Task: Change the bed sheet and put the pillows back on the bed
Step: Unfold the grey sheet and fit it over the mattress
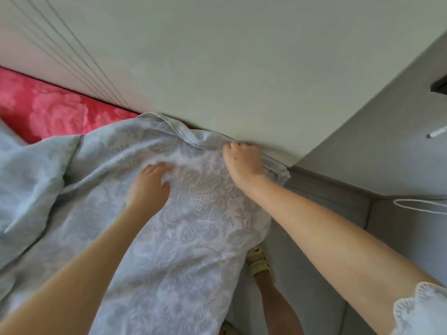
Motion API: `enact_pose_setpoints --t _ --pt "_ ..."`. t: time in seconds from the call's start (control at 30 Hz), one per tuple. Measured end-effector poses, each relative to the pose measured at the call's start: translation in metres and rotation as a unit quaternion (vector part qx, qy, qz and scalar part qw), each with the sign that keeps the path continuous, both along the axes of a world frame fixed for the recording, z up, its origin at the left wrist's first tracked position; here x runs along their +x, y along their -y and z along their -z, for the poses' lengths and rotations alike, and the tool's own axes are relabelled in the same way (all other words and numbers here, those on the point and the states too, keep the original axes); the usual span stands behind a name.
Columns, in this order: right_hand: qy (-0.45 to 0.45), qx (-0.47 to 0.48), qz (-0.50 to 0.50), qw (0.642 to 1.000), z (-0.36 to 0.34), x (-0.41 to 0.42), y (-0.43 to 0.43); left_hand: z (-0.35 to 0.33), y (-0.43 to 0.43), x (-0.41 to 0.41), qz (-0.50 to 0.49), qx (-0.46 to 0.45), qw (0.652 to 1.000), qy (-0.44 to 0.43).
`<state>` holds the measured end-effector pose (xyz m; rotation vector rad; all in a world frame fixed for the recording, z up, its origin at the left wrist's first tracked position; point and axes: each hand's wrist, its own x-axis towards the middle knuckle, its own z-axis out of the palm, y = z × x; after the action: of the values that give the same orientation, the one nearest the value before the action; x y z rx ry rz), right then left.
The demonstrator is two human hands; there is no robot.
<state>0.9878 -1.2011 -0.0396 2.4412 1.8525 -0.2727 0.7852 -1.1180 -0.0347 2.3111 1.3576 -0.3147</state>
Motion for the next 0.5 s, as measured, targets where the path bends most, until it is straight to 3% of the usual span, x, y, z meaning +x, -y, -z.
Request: enact_pose_setpoints --t 0.07,0.13,0.23,0.3,0.4,0.5 --pt "-0.013 0.075 -0.03 0.997 -0.004 -0.007 -0.012 -0.002 -0.019 -0.001 -0.081 0.032 0.996 0.002" --pt "-0.111 0.062 -0.089 0.988 0.001 -0.019 -0.025 -0.002 -0.03 -0.004 -0.141 0.025 0.99 0.002" --pt "-0.152 -0.143 -0.036 0.977 0.019 -0.028 -0.053 0.0 -0.032 -0.015 -0.131 -0.034 0.991 -0.005" --pt "-0.136 -0.219 0.035 0.966 0.015 -0.032 -0.075 -0.002 -0.028 -0.026 -0.128 -0.056 0.99 0.016" --pt "-0.053 -0.121 -0.026 0.991 -0.013 -0.056 -0.113 -0.011 -0.028 -0.058 -0.181 0.007 0.982 0.053" --pt "-0.055 0.011 -0.1 0.993 -0.036 -0.081 -0.154 -0.02 -0.035 -0.095 -0.248 0.121 0.961 0.027"
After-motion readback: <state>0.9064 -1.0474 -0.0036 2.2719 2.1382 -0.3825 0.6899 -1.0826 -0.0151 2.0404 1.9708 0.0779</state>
